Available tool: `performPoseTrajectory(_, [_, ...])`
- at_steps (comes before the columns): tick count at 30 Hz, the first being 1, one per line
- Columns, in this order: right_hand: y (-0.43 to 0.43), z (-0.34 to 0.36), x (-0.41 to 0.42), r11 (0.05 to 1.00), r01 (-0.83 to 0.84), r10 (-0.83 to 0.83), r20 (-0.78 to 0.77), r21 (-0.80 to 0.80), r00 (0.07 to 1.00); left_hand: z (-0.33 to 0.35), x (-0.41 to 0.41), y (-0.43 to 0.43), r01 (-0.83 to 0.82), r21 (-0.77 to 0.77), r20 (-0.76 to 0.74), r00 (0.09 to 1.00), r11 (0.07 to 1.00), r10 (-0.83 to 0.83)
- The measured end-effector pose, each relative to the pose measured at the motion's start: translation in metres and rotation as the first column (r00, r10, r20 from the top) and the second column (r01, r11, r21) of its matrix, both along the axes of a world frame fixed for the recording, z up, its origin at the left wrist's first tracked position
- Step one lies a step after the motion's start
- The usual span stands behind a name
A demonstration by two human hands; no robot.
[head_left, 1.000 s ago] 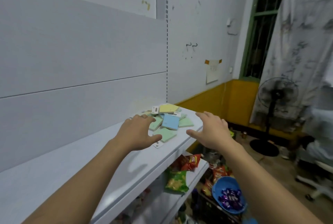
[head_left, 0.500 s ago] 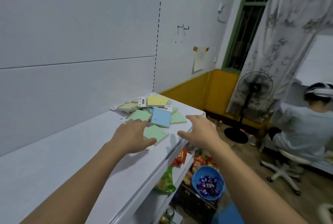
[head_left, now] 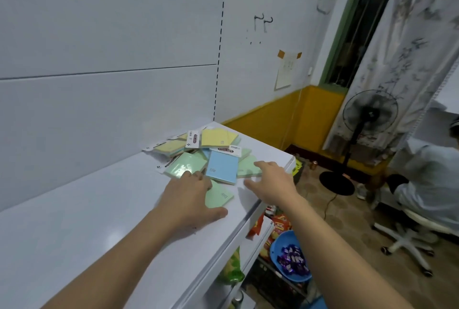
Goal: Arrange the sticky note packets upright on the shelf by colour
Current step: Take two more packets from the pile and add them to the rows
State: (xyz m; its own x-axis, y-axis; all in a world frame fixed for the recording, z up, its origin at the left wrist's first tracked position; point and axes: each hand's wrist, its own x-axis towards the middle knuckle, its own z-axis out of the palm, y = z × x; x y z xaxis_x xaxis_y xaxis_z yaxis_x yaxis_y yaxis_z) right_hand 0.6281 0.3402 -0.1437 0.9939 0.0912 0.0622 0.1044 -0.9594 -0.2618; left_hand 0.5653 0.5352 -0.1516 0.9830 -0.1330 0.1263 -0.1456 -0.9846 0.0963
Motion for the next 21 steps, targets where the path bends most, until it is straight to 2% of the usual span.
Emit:
performPoseTrajectory(7, [-0.004,-0.016,0.051,0.992,-0.06,0.057,0.033,0.108,0.998,0.007,0.011,-0.021,-0.191,0.008,-0.104,0.976,0.981,0.191])
performPoseTrajectory(12, [0.006,-0.016,0.065,0.934,-0.156,0.065,0.275,0.323,0.959,0.005,0.012,-0.026,-0.267,-0.089,-0.165,0.954,0.96,0.25])
performPoseTrajectory(14, [0.014,-0.018,0.062,0.899,-0.169,0.05,0.288,0.405,0.956,0.005,0.009,-0.025,-0.293,-0.085,-0.19,0.943,0.952,0.273])
performPoseTrajectory(19, [0.029,-0.032,0.062,0.936,-0.275,0.206,0.293,0.219,0.934,0.019,-0.006,-0.029,-0.305,0.009,-0.319,0.902,0.952,0.292])
performPoseTrajectory(21, [0.029,-0.036,0.064,0.938,-0.292,0.231,0.294,0.187,0.928,0.021,-0.013,-0.026,-0.294,-0.001,-0.368,0.889,0.956,0.273])
